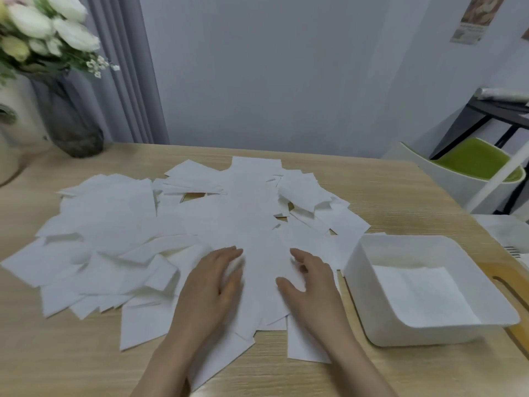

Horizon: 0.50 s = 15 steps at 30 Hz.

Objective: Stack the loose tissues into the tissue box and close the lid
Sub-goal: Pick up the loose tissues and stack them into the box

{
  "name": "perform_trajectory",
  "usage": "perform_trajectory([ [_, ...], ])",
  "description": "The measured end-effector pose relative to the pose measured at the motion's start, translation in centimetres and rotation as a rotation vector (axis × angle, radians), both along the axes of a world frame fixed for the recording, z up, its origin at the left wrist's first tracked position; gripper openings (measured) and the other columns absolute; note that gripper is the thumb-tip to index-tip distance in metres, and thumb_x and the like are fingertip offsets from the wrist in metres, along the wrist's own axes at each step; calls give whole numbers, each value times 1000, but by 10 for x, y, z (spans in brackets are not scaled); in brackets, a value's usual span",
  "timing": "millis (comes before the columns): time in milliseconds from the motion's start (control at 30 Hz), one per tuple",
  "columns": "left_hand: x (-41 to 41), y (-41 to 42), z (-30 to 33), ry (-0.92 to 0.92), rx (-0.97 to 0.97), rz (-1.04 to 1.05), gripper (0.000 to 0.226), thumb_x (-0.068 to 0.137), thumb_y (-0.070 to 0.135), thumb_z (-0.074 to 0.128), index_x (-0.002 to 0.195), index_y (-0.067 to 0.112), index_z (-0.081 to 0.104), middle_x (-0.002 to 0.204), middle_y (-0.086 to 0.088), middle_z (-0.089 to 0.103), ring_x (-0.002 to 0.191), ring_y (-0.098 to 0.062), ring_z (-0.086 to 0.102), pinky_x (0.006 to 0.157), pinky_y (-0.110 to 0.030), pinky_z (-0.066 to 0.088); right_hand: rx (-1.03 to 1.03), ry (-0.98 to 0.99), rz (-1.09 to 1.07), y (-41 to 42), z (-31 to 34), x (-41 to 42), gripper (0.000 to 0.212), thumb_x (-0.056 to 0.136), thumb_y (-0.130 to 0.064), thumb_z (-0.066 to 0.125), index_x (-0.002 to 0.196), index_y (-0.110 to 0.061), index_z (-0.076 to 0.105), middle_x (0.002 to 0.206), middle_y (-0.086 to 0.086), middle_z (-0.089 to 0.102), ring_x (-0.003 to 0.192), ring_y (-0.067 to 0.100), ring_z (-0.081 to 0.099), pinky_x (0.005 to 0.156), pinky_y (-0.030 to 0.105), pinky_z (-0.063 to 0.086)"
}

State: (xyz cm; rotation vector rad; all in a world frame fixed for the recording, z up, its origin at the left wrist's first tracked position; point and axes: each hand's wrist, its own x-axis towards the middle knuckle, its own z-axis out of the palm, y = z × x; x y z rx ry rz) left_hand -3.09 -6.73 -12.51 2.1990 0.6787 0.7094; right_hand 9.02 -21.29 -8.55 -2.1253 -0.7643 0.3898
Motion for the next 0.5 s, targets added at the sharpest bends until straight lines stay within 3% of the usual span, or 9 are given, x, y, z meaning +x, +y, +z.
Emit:
perform_trajectory([
  [100,2,2,-10,57,71,-53,56,87,57,40,127,25,63,134,16,55,132,-4,43,110,-38,38,-27,-3,-60,7,-5,3,61,83,-30,68,138,-31,41,121,-18,46,125,3,34,107,29,34],
  [267,4,3,-19,98,171,-56,52,86,55,45,121,24,68,137,7,56,132,-13,46,108,-38,38,-36,15,-99,11,-5,10,59,79,-28,72,132,-33,45,105,-17,52,107,7,44,96,32,42],
  [400,4,3,-22,94,166,-57,49,87,54,45,120,26,68,138,8,56,134,-13,45,109,-34,34,-9,162,-131,12,-3,16,47,78,-29,71,122,-33,55,99,-10,63,97,7,59,89,34,51],
  [500,4,3,-22,92,165,-60,48,87,54,45,120,26,68,138,9,55,135,-11,44,110,-34,34,-9,161,-137,14,-4,20,26,79,-26,68,104,-31,65,85,-13,69,81,6,64,80,37,54],
])
